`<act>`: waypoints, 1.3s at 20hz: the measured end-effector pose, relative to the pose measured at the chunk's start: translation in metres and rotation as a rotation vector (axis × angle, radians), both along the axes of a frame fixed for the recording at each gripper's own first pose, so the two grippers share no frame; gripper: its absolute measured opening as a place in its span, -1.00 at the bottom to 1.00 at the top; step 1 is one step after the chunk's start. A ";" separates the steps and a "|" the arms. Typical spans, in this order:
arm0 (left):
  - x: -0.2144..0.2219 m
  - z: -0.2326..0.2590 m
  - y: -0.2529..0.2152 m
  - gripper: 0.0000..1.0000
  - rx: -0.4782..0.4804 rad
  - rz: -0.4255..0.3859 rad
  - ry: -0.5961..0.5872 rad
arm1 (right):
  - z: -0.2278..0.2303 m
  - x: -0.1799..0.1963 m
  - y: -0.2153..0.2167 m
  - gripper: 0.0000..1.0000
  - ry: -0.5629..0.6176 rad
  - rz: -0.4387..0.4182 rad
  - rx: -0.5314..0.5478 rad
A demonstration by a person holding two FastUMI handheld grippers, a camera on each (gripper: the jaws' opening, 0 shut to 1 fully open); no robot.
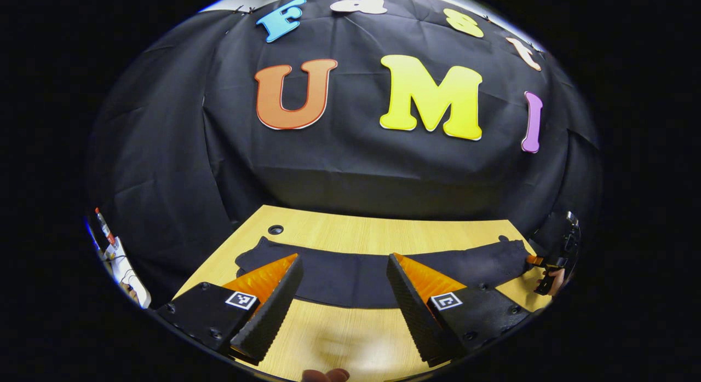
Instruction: Grasp the waist and the cuffs of the jeans and fold them to make the two legs overlap; first hold the waist and fold one-third of the jeans toward the cuffs, then hold the cuffs and fold the remaining one-third in the same direction to finish folding.
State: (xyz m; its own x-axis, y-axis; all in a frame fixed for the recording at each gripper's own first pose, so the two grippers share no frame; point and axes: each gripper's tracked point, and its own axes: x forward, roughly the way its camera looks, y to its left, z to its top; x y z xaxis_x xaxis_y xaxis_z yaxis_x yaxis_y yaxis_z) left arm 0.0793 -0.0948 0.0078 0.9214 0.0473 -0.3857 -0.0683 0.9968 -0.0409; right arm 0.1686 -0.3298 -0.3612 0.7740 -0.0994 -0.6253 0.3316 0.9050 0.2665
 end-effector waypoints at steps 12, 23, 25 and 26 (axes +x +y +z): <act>0.001 -0.020 0.021 0.98 -0.036 0.077 0.047 | 0.003 0.005 0.013 -0.12 0.019 -0.049 0.125; -0.024 -0.022 0.073 0.99 -0.082 0.137 -0.018 | 0.141 -0.018 0.056 -0.77 -0.091 0.020 -0.064; -0.031 -0.021 0.084 0.99 -0.097 0.139 -0.033 | 0.181 -0.020 0.088 -0.85 -0.147 0.054 -0.098; -0.034 -0.019 0.090 0.98 -0.107 0.143 -0.041 | 0.201 -0.018 0.109 -0.85 -0.177 0.076 -0.113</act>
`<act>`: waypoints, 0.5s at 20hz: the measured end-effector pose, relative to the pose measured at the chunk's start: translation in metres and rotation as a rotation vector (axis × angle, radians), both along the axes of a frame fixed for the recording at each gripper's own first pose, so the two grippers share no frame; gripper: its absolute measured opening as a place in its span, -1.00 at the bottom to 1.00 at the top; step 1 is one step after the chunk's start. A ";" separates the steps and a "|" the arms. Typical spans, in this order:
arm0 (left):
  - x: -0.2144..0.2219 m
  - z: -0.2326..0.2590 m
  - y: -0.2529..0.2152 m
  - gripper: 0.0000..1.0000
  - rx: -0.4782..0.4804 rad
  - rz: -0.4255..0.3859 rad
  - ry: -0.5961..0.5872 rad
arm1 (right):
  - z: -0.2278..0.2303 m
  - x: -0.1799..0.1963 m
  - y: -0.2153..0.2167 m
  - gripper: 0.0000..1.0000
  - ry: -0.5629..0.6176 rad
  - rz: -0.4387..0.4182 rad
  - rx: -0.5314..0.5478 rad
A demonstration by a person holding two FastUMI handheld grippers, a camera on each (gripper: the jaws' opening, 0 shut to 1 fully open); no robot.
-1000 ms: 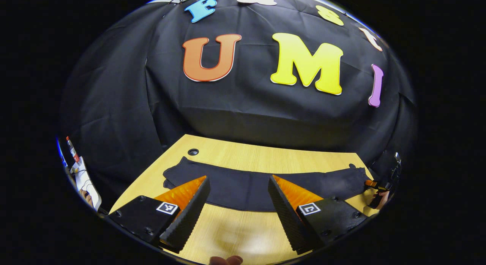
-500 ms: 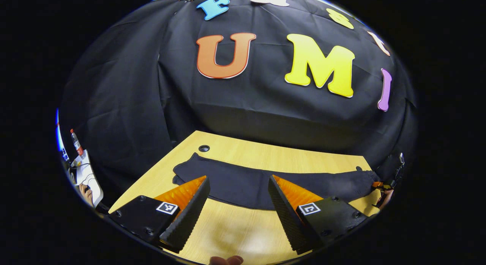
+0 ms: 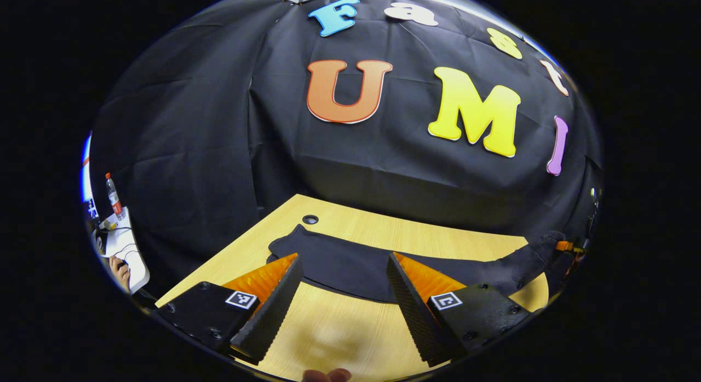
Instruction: Grasp the waist and the cuffs of the jeans and fold them to make the two legs overlap; first hold the waist and fold one-third of the jeans toward the cuffs, then hold the cuffs and fold the remaining one-third in the same direction to finish folding.
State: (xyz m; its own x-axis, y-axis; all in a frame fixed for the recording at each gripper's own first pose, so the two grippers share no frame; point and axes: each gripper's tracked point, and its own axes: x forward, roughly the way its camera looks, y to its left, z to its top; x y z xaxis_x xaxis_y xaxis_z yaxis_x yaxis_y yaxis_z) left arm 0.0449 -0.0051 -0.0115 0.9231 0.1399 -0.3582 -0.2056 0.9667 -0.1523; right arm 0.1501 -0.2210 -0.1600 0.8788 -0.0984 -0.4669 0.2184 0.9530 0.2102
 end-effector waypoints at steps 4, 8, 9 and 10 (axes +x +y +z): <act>-0.014 0.004 0.028 0.99 0.001 0.019 -0.039 | 0.061 -0.003 0.092 -0.85 -0.082 0.109 -0.043; -0.027 0.010 0.049 0.98 0.015 0.013 -0.069 | 0.091 -0.012 0.176 -0.68 -0.121 0.218 -0.096; -0.029 0.012 0.055 0.99 0.022 0.014 -0.078 | 0.094 -0.013 0.196 -0.77 -0.127 0.241 -0.105; -0.032 0.014 0.061 0.97 0.027 0.014 -0.088 | 0.096 -0.013 0.217 -0.77 -0.131 0.262 -0.110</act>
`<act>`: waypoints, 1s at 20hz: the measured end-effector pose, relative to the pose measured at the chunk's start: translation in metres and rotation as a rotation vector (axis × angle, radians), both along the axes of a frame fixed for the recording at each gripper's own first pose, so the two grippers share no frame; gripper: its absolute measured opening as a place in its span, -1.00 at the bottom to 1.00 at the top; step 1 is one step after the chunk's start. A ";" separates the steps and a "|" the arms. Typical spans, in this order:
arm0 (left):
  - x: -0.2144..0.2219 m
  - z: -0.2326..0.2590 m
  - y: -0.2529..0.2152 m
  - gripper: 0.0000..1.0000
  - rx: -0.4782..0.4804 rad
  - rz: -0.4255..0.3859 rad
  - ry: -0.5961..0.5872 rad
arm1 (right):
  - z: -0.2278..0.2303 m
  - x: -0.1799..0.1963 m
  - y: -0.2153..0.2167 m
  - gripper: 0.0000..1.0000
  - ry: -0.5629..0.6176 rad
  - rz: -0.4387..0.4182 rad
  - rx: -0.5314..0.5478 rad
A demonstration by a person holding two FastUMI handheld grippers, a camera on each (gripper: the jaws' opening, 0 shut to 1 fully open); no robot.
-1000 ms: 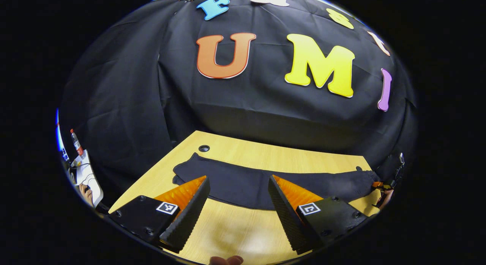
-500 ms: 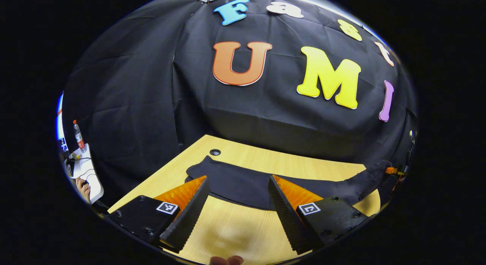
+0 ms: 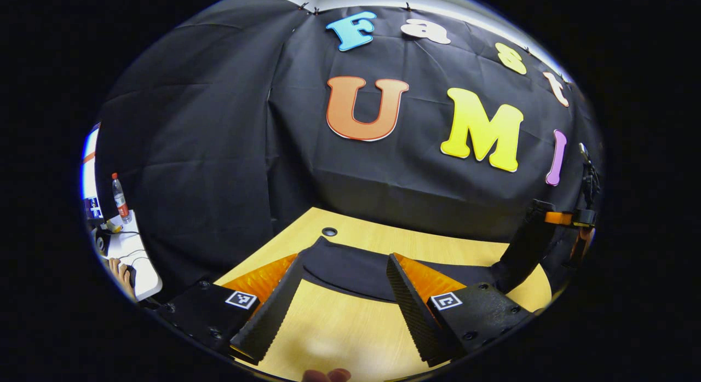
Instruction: Grasp the waist and the cuffs of the jeans and fold them to make the two legs overlap; first hold the waist and fold one-third of the jeans toward the cuffs, then hold the cuffs and fold the remaining one-third in the same direction to finish folding.
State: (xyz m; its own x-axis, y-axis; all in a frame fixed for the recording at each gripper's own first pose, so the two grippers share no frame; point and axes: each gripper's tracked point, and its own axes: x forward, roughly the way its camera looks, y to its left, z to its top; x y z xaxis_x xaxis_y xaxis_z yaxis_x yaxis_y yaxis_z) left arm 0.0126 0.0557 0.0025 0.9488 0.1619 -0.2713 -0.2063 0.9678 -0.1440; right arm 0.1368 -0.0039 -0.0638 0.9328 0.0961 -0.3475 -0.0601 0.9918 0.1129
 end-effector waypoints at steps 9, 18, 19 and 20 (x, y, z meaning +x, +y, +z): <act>-0.014 0.002 0.049 0.97 -0.038 0.018 -0.037 | -0.071 -0.008 0.199 -0.77 0.070 0.168 -0.063; -0.036 -0.019 0.105 0.97 -0.044 0.099 0.021 | -0.206 0.001 0.285 -0.77 0.194 0.217 -0.238; -0.036 -0.021 0.108 0.97 -0.046 0.104 0.024 | -0.210 0.001 0.288 -0.77 0.193 0.220 -0.254; -0.035 -0.023 0.109 0.98 -0.048 0.105 0.028 | -0.215 0.001 0.291 -0.77 0.195 0.227 -0.268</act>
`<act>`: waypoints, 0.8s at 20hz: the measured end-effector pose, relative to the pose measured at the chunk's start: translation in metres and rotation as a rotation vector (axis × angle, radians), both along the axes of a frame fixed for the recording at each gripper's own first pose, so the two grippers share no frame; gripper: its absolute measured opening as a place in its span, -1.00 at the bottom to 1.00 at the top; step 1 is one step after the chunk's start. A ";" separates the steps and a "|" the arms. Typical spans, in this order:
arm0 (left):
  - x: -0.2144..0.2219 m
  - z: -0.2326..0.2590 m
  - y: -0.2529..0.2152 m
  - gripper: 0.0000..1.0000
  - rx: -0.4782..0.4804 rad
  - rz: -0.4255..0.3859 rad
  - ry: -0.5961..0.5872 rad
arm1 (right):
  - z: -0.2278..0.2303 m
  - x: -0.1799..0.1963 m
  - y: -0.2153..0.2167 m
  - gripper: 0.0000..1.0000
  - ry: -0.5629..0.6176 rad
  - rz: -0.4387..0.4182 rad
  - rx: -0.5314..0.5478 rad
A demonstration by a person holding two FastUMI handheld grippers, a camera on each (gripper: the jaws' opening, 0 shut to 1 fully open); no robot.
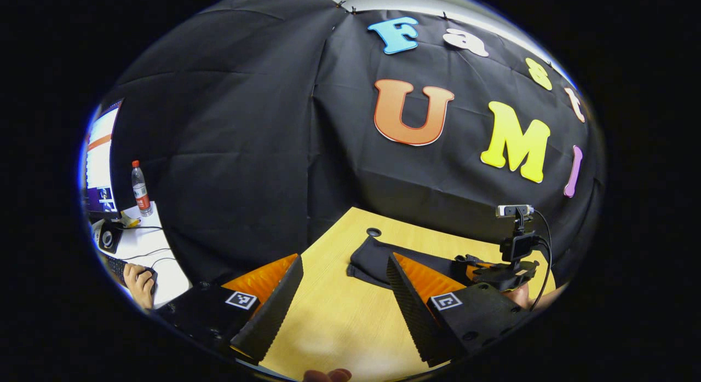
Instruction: Grasp the waist and the cuffs of the jeans and fold them to make the two legs overlap; first hold the waist and fold one-third of the jeans toward the cuffs, then hold the cuffs and fold the remaining one-third in the same direction to finish folding.
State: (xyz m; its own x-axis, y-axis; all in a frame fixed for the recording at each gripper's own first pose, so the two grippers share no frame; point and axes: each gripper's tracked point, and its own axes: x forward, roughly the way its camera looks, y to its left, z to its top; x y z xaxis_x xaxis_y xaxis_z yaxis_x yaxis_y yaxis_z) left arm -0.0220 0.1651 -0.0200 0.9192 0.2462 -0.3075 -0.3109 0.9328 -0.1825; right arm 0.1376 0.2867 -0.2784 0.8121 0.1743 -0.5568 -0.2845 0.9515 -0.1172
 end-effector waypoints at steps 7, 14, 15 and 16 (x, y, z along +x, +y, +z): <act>0.017 -0.001 -0.011 0.98 -0.006 -0.041 -0.003 | 0.023 -0.019 0.010 -0.14 -0.030 0.105 0.028; 0.031 -0.001 -0.036 0.98 -0.033 -0.089 -0.022 | 0.090 -0.054 -0.026 0.37 -0.086 0.116 0.093; 0.033 -0.003 -0.040 0.98 -0.047 -0.092 -0.019 | 0.103 -0.063 -0.034 0.41 -0.097 0.120 0.098; 0.035 -0.006 -0.042 0.98 -0.062 -0.092 -0.013 | 0.118 -0.071 -0.045 0.54 -0.111 0.119 0.104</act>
State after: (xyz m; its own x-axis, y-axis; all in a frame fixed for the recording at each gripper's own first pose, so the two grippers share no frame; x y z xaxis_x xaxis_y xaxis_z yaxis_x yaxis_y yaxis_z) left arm 0.0125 0.1235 -0.0265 0.9411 0.1413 -0.3073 -0.2216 0.9439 -0.2447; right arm 0.0671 0.2416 -0.1608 0.8377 0.3246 -0.4392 -0.3866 0.9205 -0.0569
